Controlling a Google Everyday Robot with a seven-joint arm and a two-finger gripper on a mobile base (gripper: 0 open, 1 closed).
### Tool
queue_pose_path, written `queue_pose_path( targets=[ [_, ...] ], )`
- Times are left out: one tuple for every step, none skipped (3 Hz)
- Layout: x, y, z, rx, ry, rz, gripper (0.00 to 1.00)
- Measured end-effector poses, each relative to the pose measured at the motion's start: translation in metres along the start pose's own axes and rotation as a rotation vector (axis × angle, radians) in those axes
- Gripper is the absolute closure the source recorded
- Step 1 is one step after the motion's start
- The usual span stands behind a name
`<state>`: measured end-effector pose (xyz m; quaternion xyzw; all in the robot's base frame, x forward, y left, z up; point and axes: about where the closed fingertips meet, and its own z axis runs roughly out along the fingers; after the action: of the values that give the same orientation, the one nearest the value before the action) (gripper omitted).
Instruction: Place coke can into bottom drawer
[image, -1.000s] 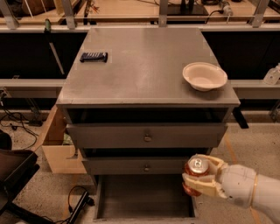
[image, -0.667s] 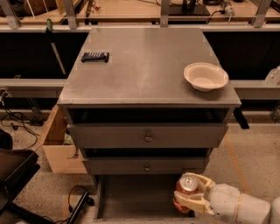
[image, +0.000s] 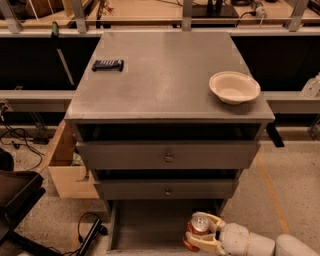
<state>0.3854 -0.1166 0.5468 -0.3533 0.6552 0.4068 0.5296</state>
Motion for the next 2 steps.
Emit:
queue_pose_path(
  targets=[
    [0.0, 0.0, 0.0001, 0.0, 0.0, 0.0, 1.0],
    [0.008, -0.0001, 0.0085, 0.023, -0.012, 0.011, 1.0]
  ],
)
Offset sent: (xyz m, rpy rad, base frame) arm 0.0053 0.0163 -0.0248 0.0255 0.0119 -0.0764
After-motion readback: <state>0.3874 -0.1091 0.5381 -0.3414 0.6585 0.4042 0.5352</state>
